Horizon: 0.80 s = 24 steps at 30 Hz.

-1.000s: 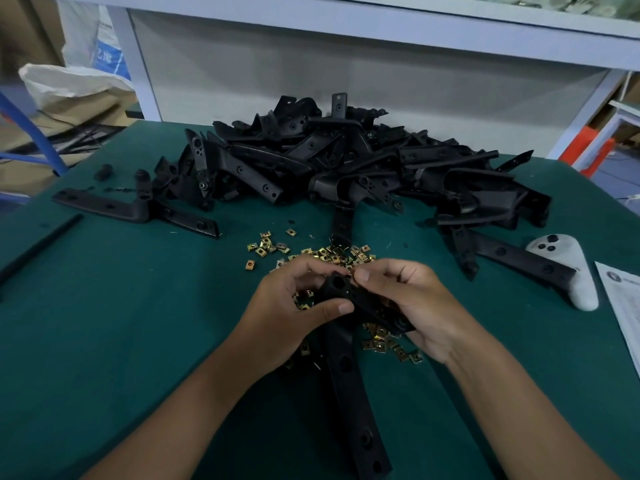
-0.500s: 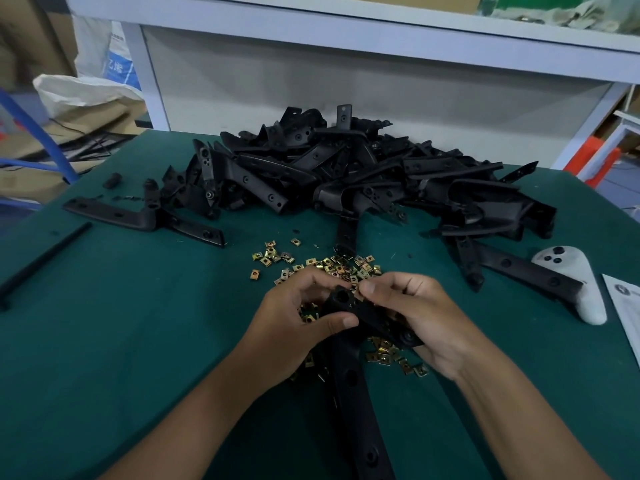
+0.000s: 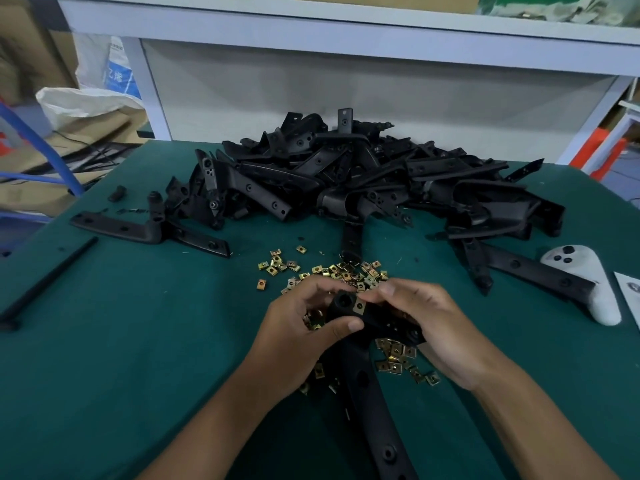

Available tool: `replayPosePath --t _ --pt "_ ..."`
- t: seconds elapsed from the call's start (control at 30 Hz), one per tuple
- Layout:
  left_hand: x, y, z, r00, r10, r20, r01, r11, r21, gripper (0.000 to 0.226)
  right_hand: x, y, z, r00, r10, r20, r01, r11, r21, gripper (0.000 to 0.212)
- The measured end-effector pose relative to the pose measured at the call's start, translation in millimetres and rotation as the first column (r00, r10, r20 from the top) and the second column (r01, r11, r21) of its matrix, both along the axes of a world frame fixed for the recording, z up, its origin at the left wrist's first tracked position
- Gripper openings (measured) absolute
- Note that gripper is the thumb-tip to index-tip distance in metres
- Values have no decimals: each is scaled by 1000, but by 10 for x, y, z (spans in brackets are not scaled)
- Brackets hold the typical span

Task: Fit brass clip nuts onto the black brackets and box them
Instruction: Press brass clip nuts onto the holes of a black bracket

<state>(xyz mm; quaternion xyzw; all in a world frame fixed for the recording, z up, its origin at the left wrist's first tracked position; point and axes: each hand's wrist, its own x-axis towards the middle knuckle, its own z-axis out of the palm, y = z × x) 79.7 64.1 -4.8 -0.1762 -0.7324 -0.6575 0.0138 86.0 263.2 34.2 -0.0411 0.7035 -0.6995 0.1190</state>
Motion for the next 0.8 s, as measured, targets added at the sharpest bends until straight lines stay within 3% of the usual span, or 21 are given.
replayPosePath --t 0.1,0.17,0.27,0.47,0.8 --pt "1 11 11 998 -54 37 52 998 45 30 -67 26 -69 988 34 149 -2 978 -210 30" --pt "-1 9 39 998 -50 42 48 998 51 24 -123 43 -111 968 4 251 93 923 -373 28" --pt "-7 0 54 999 -16 52 15 1000 27 23 -183 100 -140 938 -86 335 253 831 -496 44" --pt "0 -32 75 996 -22 85 21 1000 9 26 -182 114 -180 951 0 310 181 813 -554 53" --pt "-22 -23 11 973 -65 223 -1 959 285 32 -208 114 -199 935 -88 344 252 847 -467 34"
